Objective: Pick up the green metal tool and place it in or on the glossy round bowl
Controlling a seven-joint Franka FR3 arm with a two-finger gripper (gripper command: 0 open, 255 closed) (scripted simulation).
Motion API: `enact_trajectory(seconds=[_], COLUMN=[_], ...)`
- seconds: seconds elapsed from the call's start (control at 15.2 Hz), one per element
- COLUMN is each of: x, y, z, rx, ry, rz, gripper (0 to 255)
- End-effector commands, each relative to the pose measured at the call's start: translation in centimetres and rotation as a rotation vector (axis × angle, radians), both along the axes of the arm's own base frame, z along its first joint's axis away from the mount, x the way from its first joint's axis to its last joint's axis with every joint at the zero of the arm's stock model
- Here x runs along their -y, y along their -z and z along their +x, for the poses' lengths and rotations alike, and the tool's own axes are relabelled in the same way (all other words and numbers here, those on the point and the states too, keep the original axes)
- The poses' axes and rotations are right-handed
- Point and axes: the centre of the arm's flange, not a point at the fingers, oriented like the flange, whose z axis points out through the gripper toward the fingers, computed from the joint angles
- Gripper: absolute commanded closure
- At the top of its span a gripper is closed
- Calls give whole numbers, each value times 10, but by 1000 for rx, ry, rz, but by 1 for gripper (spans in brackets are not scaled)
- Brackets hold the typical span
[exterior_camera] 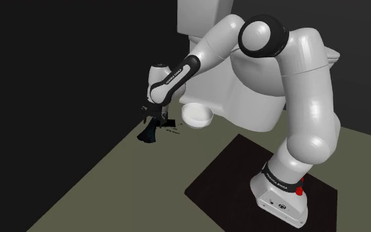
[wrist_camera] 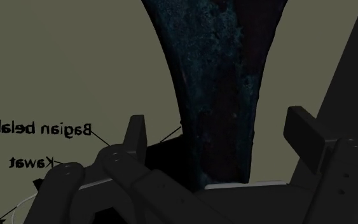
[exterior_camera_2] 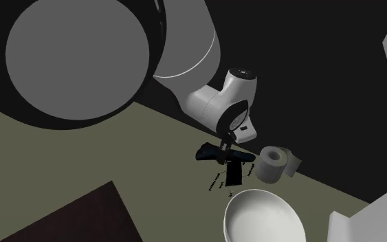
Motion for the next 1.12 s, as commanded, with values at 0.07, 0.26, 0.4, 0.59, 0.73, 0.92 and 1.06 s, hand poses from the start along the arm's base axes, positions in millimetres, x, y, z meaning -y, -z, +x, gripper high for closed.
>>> enact_trajectory(seconds=[0.07,0.26,0.4,0.59,0.73,0.92,1.06], x=[0,0,0,0,0,0,0], y=[0,0,0,0,0,-16,-26], z=[0,0,0,0,0,0,0], rx=[0,0,0,0,0,0,0], ry=[0,0,0,0,0,0,0], rz=[0,0,0,0,0,0,0], gripper=[0,255,255,255,255,255,255])
